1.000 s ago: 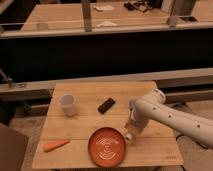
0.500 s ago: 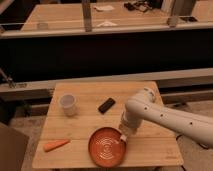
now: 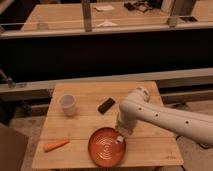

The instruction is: Place the bottle in the ceramic bowl

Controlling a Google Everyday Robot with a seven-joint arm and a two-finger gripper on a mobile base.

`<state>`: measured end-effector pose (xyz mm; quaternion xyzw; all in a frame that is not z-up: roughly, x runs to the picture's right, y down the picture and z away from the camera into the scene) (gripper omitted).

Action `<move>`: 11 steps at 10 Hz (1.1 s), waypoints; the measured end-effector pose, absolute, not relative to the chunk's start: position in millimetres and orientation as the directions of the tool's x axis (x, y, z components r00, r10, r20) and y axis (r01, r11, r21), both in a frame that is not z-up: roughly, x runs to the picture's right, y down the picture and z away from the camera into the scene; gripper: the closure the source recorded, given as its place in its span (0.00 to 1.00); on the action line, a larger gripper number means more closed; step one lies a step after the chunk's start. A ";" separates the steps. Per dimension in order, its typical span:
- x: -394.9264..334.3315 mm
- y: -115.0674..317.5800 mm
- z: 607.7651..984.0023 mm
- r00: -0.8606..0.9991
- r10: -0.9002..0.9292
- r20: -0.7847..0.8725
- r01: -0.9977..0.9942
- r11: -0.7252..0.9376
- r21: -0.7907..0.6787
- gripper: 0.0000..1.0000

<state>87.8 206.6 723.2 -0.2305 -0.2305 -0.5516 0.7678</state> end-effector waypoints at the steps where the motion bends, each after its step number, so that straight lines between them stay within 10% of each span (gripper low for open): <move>1: 85.1 206.2 722.5 0.280 -0.743 0.608 0.955 0.279 -0.099 0.74; 11: 69.5 205.7 709.7 0.246 -0.756 0.607 0.966 0.241 -0.090 0.87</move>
